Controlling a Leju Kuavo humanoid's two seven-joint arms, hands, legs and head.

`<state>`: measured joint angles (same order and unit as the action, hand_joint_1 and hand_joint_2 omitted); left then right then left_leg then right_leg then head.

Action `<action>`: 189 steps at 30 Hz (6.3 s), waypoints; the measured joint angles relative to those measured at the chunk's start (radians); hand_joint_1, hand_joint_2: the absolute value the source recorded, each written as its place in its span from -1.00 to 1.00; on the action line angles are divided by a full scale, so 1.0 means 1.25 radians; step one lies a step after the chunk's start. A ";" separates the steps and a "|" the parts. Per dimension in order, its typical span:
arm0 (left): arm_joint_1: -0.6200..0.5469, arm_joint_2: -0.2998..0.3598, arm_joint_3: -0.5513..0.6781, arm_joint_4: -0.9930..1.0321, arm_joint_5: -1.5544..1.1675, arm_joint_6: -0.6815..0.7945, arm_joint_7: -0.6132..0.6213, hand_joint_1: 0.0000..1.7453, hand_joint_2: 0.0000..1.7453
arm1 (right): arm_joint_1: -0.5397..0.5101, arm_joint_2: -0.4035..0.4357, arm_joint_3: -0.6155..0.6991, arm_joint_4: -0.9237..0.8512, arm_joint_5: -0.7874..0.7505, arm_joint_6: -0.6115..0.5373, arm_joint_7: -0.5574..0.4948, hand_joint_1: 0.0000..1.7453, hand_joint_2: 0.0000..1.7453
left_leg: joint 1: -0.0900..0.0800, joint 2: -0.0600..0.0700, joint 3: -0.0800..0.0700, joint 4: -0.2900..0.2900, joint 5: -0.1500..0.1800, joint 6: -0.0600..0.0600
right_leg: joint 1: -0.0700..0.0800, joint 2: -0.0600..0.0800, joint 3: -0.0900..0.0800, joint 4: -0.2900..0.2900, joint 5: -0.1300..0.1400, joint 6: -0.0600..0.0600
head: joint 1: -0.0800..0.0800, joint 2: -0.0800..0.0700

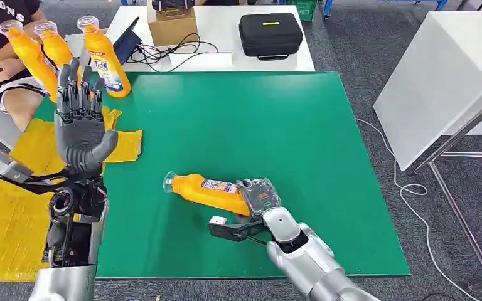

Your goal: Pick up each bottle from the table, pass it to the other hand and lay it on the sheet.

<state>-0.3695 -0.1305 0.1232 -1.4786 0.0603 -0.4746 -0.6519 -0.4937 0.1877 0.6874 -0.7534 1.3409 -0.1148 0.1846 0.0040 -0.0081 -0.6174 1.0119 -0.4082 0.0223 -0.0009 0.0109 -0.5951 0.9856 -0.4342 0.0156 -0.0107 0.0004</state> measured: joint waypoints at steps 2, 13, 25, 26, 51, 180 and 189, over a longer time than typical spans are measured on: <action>0.001 0.000 0.001 -0.002 0.000 -0.002 0.000 -1.00 1.00 | 0.000 0.000 -0.004 0.000 0.000 0.000 -0.001 1.00 1.00 | 0.000 0.000 0.000 0.000 0.000 0.000 | 0.000 0.000 0.000 0.000 0.000 0.000 | 0.000 0.000; 0.016 -0.002 0.008 -0.023 -0.009 0.000 -0.002 -1.00 1.00 | 0.040 -0.005 -0.096 -0.092 -0.108 -0.117 -0.042 1.00 1.00 | 0.000 0.000 -0.001 0.000 0.000 0.000 | 0.000 0.000 -0.001 0.000 0.000 0.000 | 0.000 0.000; 0.017 -0.008 0.010 -0.043 -0.019 0.016 0.041 -1.00 1.00 | 0.059 -0.012 -0.200 -0.177 -0.150 -0.178 -0.067 1.00 1.00 | 0.000 0.000 -0.001 0.000 0.000 0.000 | 0.000 0.000 -0.001 0.000 0.000 0.000 | 0.000 0.000; 0.017 -0.008 0.010 -0.043 -0.023 0.019 0.047 -1.00 1.00 | 0.062 -0.012 -0.207 -0.183 -0.154 -0.183 -0.069 1.00 1.00 | 0.000 0.000 -0.001 0.000 0.000 0.000 | 0.000 0.000 -0.001 0.000 0.000 0.000 | 0.000 0.000; -0.094 -0.010 -0.166 0.194 0.072 0.121 0.355 -1.00 1.00 | 0.145 0.043 -0.335 -0.304 -0.165 -0.461 -0.410 1.00 1.00 | 0.000 0.000 -0.002 0.000 0.000 0.000 | 0.000 0.000 -0.002 0.000 0.000 0.000 | 0.000 0.000; -0.062 0.001 -0.387 0.146 0.187 0.159 0.344 -1.00 1.00 | 0.091 0.016 -0.177 -0.168 -0.472 -0.323 -0.518 1.00 1.00 | 0.000 0.000 -0.002 0.000 0.000 0.000 | 0.000 0.000 -0.002 0.000 0.000 0.000 | 0.000 0.000; -0.069 -0.001 -0.387 0.160 0.184 0.146 0.339 1.00 1.00 | 0.093 0.016 -0.177 -0.168 -0.503 -0.305 -0.535 1.00 1.00 | 0.000 0.000 -0.002 0.000 0.000 0.000 | 0.000 0.000 -0.002 0.000 0.000 0.000 | 0.000 0.000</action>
<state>-0.4562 -0.1320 -0.3605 -1.2791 0.2907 -0.2914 -0.2285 -0.3781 0.2075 0.4658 -0.9640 0.7126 -0.4959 -0.4841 0.0039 -0.0082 -0.6198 1.0122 -0.4084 0.0226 -0.0009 0.0108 -0.5974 0.9856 -0.4341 0.0158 -0.0111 0.0004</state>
